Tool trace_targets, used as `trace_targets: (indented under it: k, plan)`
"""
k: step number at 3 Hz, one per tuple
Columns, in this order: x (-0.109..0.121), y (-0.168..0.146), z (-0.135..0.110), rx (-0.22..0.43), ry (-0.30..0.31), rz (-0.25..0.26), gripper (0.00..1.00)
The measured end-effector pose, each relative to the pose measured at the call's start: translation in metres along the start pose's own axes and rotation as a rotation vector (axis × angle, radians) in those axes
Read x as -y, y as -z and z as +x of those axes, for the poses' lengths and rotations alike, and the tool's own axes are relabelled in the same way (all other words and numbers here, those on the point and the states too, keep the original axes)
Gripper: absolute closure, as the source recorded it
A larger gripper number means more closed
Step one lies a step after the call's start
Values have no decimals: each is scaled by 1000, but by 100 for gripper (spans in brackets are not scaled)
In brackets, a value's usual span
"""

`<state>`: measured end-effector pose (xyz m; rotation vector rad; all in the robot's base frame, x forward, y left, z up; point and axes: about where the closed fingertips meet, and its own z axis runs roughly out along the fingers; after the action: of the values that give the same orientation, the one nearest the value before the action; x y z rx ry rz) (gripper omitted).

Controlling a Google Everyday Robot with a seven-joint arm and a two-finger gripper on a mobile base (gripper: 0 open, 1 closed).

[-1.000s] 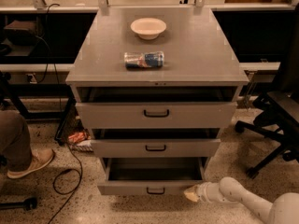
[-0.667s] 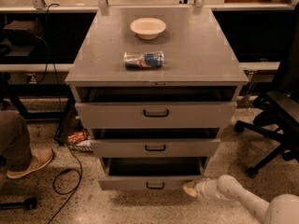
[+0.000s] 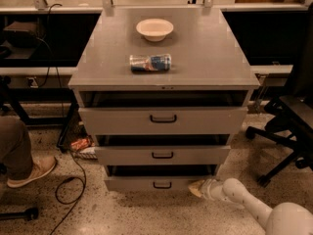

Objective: Close bottom drawer

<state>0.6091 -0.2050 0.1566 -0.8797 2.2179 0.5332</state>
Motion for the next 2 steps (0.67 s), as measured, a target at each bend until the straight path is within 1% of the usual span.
trace_targets:
  k: [1,2]
  plan:
    - [18,-12,-6,10,1,31,100]
    - [29,-18,-11,14,1,43,100]
